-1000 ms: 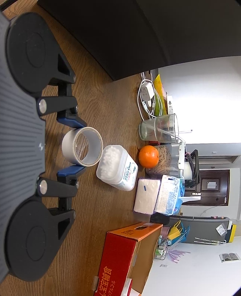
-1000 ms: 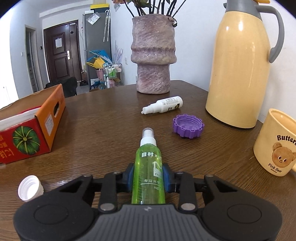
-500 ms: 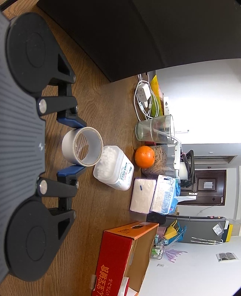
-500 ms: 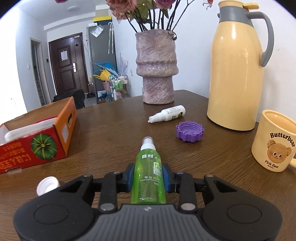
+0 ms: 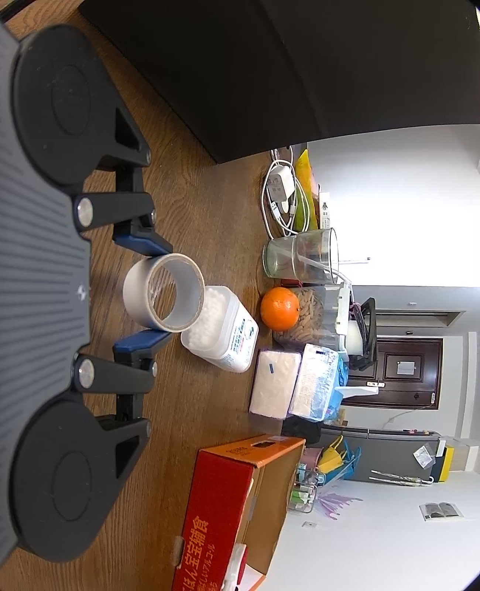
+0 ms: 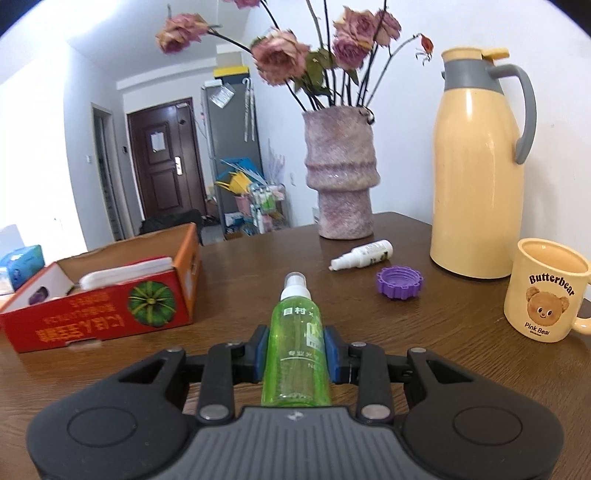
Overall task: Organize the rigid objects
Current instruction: 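Carry the tape roll and spray bottle over the red box with both grippers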
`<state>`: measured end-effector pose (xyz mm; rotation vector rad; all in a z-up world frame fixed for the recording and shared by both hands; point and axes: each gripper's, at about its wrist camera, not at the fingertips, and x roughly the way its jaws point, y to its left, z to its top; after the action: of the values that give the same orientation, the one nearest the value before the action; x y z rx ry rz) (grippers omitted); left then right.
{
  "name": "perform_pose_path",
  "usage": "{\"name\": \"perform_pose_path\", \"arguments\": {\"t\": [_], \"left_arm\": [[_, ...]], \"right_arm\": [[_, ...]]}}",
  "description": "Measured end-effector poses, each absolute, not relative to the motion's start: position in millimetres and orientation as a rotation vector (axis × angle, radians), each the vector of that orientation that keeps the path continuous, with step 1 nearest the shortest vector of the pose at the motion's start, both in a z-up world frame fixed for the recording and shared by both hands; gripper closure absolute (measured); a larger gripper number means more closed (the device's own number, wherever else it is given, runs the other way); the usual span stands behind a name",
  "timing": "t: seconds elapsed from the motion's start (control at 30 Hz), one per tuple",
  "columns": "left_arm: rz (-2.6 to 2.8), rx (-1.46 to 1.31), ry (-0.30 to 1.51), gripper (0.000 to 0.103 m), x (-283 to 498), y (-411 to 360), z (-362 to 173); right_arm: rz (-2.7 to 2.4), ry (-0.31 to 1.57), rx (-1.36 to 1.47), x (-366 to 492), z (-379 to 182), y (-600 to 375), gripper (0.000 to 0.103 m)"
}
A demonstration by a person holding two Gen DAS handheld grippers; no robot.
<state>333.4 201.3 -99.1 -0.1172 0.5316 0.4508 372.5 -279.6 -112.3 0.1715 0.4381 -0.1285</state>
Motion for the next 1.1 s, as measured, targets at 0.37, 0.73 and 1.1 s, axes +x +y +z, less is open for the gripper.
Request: {"name": "perform_pose_path", "arguments": {"t": [0.37, 0.73, 1.1], "left_arm": [[0.358, -0.135, 0.497, 0.059, 316, 166, -91], [0.244, -0.151, 0.486, 0.059, 306, 117, -84], [0.146, -0.165, 0.486, 0.059, 303, 82, -76]], "right_arm": [[-0.031, 0.4, 0.148, 348, -106, -250, 0.073], [0.096, 0.392, 0.124, 328, -102, -211, 0.073], [0.192, 0.391, 0.105, 319, -97, -176, 0.073]]}}
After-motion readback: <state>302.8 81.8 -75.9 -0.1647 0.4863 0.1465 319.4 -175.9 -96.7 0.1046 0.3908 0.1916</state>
